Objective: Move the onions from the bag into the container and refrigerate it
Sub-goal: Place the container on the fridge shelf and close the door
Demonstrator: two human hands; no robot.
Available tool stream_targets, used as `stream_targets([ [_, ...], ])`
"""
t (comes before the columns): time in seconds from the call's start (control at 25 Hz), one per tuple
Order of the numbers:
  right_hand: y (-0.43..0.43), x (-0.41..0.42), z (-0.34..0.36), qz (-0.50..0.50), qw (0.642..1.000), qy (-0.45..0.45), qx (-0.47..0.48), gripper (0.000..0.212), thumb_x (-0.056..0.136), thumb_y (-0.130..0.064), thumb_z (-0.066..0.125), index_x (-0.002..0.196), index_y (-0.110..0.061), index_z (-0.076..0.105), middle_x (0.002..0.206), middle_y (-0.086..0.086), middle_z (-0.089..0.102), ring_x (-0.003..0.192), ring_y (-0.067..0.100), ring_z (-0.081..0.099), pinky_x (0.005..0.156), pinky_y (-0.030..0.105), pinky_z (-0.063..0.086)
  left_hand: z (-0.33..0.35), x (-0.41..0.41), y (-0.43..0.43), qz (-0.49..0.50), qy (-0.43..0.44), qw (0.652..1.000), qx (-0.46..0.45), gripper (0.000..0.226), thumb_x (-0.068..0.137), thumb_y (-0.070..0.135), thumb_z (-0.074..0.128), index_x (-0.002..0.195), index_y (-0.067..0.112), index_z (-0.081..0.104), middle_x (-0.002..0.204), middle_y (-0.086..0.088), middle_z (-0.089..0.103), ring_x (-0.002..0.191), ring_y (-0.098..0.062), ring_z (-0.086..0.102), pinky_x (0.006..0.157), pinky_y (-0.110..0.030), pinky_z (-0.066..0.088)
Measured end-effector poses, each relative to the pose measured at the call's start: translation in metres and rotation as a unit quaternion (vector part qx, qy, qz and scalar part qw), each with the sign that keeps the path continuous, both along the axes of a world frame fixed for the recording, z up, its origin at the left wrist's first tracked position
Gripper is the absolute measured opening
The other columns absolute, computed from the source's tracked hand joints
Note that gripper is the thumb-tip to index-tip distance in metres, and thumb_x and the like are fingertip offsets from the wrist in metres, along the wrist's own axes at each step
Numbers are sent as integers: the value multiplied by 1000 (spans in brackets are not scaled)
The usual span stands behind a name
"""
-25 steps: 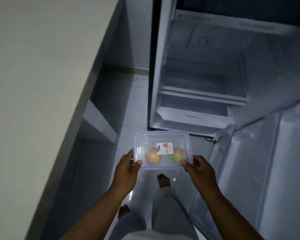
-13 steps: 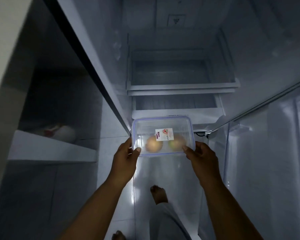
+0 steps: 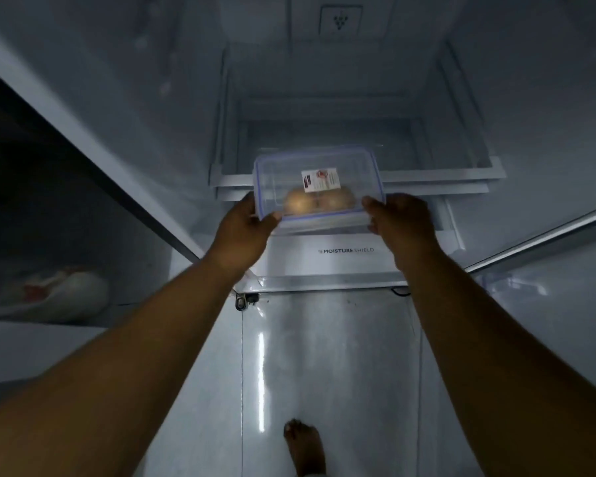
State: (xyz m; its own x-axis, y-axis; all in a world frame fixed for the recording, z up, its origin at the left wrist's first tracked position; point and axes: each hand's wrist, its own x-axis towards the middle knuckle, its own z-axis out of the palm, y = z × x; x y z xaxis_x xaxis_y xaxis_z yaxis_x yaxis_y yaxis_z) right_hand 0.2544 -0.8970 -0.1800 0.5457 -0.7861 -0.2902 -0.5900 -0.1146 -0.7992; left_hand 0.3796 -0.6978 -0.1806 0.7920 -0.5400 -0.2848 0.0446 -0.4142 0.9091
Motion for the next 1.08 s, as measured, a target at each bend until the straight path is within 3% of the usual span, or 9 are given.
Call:
stream_targets([
  [0.2,-38,43,-11,12,999,13,-45,47,86,-49,63,89,-2,70,90,21,73,85,33,71,86,49,57,-17,50,-39,-1,5,999,43,42,94,27,60,134,15,55,126,-8,65,112,-26,62,101,-39,50],
  [0.4,-54,69,-24,35,996,28,-74,53,90,-50,59,97,2,66,96,20,71,90,31,71,88,43,56,-28,84,-61,6,-6,998,63,48,94,31,58,137,10,51,134,-18,59,118,-34,58,104,-46,47],
  [0.48,-63,80,-26,39,995,39,-89,53,91,-52,55,90,1,65,88,16,70,85,27,69,79,34,55,-34,97,-68,7,-5,997,75,57,94,36,56,143,10,43,144,-18,51,129,-36,50,109,-48,42],
  [0.56,-70,91,-26,47,988,72,-126,52,93,-54,50,74,-6,56,71,8,58,78,20,59,64,22,41,-38,108,-77,3,-15,996,83,60,95,38,55,145,10,40,148,-17,47,134,-34,46,112,-45,39],
  [0.64,-75,100,-28,54,982,96,-156,49,95,-54,46,83,-8,56,73,6,50,80,18,50,67,21,32,-40,119,-85,6,-29,996,86,57,95,37,55,142,7,45,144,-19,50,132,-33,48,110,-44,42],
  [0.76,-78,106,-28,69,975,114,-177,60,96,-54,43,103,2,61,82,10,53,91,24,56,71,22,30,-42,128,-92,14,-35,996,82,53,95,35,56,139,5,49,140,-20,53,128,-33,51,107,-43,45],
  [0.92,-68,94,-20,74,971,116,-194,54,97,-53,40,72,-7,52,73,4,51,88,22,54,70,21,28,-42,122,-93,43,-32,993,106,70,94,44,56,148,5,33,148,-17,46,133,-30,48,110,-40,42],
  [1.08,-40,55,-7,66,972,58,-217,46,98,-53,39,84,-13,57,73,0,48,76,17,50,72,24,29,-29,88,-65,82,-40,992,88,78,88,52,58,147,6,35,143,-16,52,129,-30,52,109,-42,42],
])
